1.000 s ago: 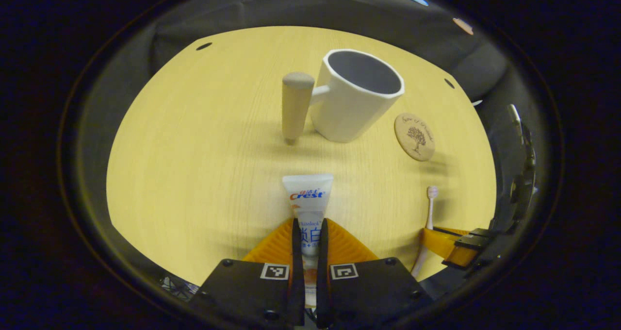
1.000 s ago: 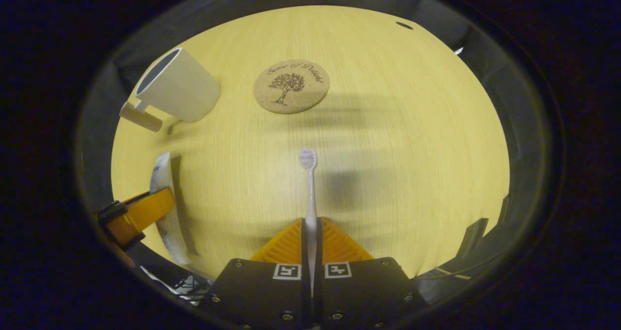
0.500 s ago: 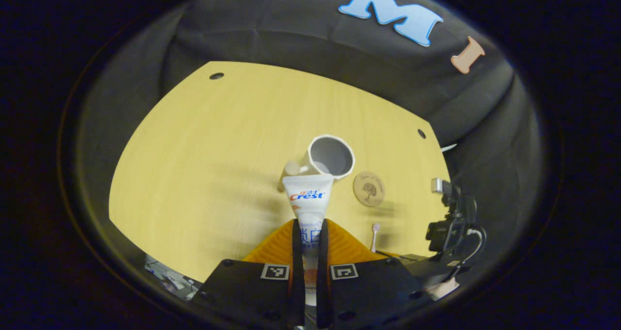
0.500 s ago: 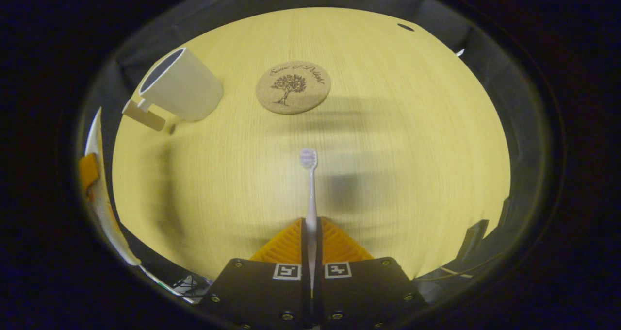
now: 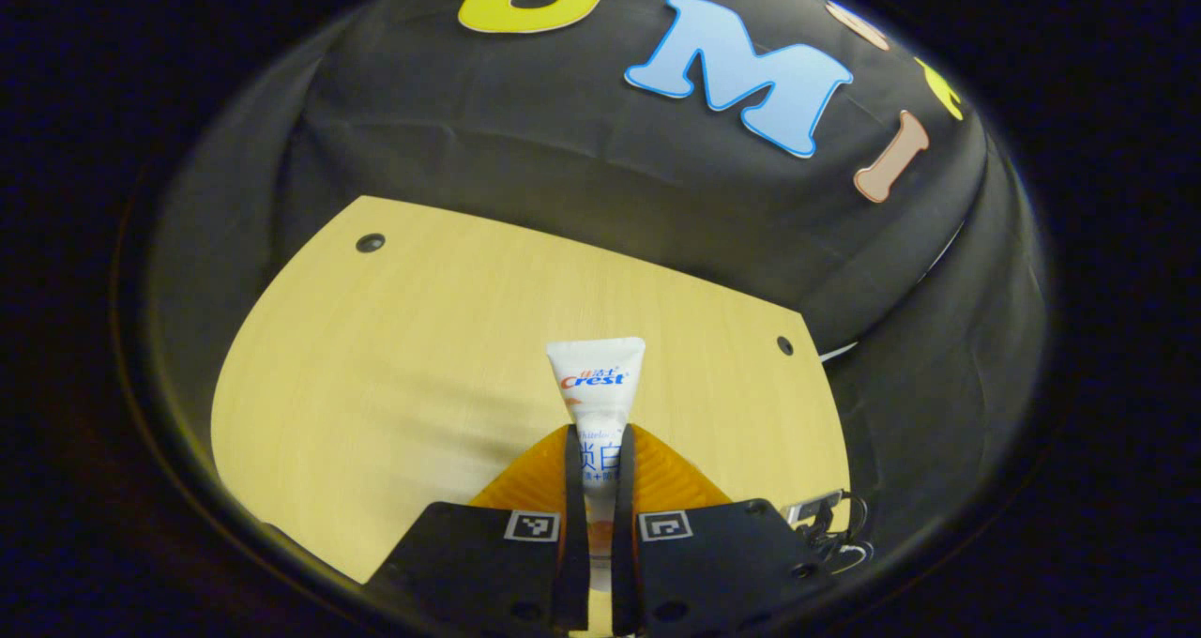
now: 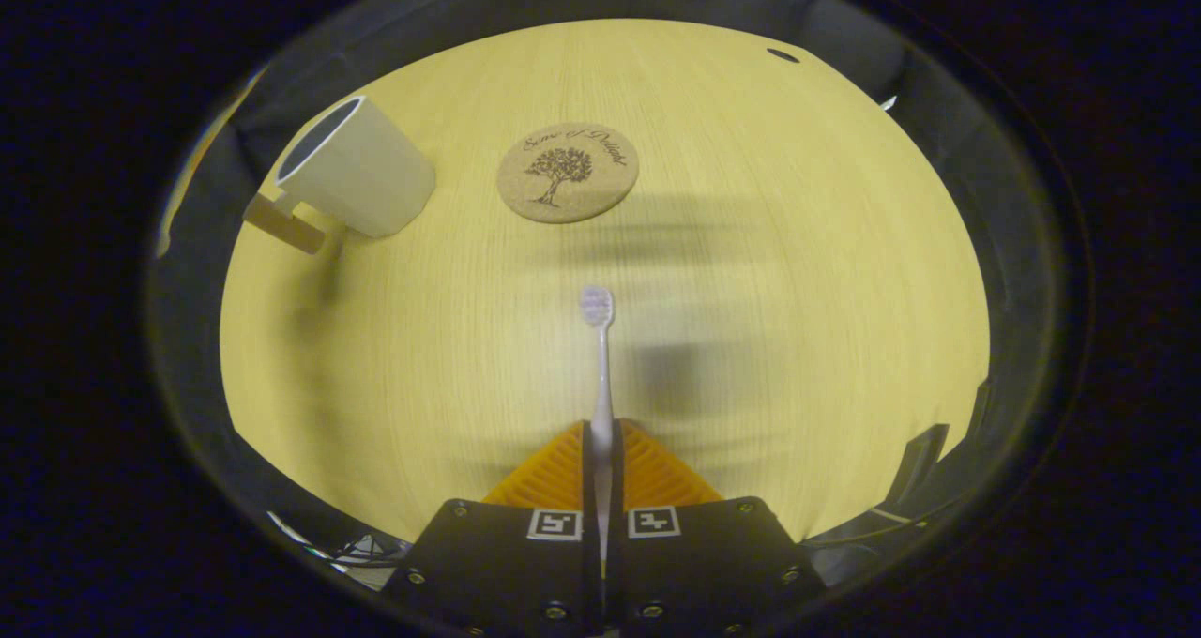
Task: Put the toothbrush and toothpaste on the desktop into the cup, then pick up the cup and place it on the coaster on the desktop.
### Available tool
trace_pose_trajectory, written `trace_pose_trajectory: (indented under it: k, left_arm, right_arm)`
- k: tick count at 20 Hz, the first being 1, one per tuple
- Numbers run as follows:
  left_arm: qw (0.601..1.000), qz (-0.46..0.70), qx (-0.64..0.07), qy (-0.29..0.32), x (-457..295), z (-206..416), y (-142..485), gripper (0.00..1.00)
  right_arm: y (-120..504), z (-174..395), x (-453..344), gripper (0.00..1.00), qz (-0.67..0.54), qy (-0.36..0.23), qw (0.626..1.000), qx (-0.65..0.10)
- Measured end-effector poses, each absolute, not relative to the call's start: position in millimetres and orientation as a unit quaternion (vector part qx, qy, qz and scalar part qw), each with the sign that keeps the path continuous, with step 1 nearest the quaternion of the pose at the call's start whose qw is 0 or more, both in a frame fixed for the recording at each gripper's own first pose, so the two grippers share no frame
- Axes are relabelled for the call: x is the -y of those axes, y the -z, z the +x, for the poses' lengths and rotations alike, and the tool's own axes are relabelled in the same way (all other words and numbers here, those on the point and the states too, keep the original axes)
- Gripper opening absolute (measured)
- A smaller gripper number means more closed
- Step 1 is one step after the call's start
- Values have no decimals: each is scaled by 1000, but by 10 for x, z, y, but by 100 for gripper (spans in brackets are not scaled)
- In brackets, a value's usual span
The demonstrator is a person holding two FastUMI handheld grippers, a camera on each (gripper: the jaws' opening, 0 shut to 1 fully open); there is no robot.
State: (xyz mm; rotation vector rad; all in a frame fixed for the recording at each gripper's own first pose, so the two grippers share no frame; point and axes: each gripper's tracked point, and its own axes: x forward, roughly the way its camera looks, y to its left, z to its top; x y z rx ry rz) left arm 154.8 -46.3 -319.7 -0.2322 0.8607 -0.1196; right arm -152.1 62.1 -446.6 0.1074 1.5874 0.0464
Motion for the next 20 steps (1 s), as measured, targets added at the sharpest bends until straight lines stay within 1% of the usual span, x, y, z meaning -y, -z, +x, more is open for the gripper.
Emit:
trace_pose_trajectory:
  k: [1, 5, 6, 9, 11, 14, 17, 18, 19, 20]
  left_arm:
    - [905, -102, -409, 67, 494, 1668, 3257, 17]
    - [919, -64, -376, 103, 693, 1983, 3539, 15]
    - [923, -47, -366, 109, 710, 2029, 3608, 17]
    - [936, -5, -328, 126, 750, 2057, 3690, 16]
    - [939, -7, -320, 126, 757, 2060, 3744, 15]
    - [940, -13, -324, 105, 722, 2097, 3884, 17]
    - [941, -22, -321, 107, 728, 2096, 3900, 17]
    - [941, -24, -318, 110, 719, 2079, 3899, 19]
    - [941, -24, -318, 109, 714, 2086, 3923, 24]
    - [941, -24, -319, 107, 705, 2079, 3933, 27]
  right_arm:
    - [4466, -1526, -621, 4, 50, -19, 701, -711]
    - [4468, -1527, -620, 4, 55, -7, 706, -706]
    - [4468, -1522, -620, 4, 57, -5, 707, -705]
    - [4468, -1528, -622, 4, 64, 2, 708, -703]
    - [4467, -1526, -621, 4, 66, 3, 708, -703]
    - [4467, -1522, -617, 4, 65, 1, 707, -704]
    - [4462, -1526, -619, 4, 65, 4, 706, -705]
    - [4459, -1520, -616, 4, 64, 4, 706, -705]
    - [4465, -1527, -619, 4, 63, 4, 707, -705]
    - [4462, -1522, -621, 4, 62, 4, 706, -705]
